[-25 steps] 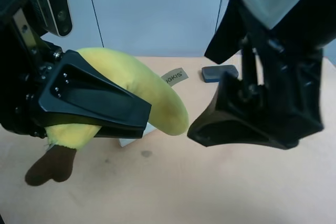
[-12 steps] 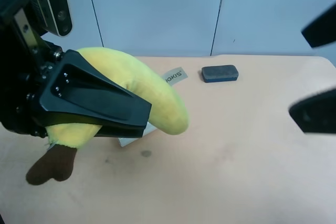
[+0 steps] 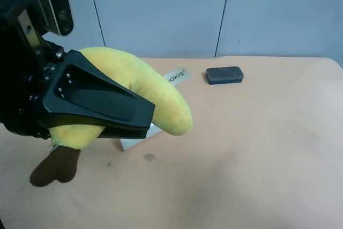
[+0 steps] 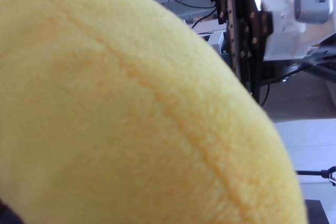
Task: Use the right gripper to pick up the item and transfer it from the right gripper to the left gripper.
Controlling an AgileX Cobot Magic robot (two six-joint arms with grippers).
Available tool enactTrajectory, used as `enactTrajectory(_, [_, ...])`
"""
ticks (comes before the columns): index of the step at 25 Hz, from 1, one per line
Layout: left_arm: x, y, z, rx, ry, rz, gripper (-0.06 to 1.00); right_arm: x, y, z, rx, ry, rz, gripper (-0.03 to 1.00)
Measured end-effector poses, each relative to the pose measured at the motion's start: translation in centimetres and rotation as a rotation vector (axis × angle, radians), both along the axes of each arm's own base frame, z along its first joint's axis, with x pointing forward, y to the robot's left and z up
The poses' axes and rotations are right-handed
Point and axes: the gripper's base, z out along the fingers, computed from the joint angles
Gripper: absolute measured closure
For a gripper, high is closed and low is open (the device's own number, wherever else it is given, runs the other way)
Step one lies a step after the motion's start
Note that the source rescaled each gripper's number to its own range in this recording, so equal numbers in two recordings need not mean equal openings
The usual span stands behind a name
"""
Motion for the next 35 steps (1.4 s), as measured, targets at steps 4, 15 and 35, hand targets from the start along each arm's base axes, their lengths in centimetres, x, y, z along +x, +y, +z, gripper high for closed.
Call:
enactTrajectory(4, [0.0, 0.0, 0.0, 0.0, -0.006, -0.001, 0.94, -0.7, -1.1, -1.7, 0.07, -0.044, 0.004, -0.03])
enactTrajectory(15, [0.2, 0.1, -0.2, 0.021, -0.03, 0.011, 0.94, -1.4, -2.4, -3.8, 0.128, -0.08, 0.006, -0.03])
enactTrajectory(35, [0.4, 0.1, -0.3, 0.03, -0.043, 0.032, 0.94, -0.9, -3.3, -3.8, 0.123, -0.109, -0.349, -0.03])
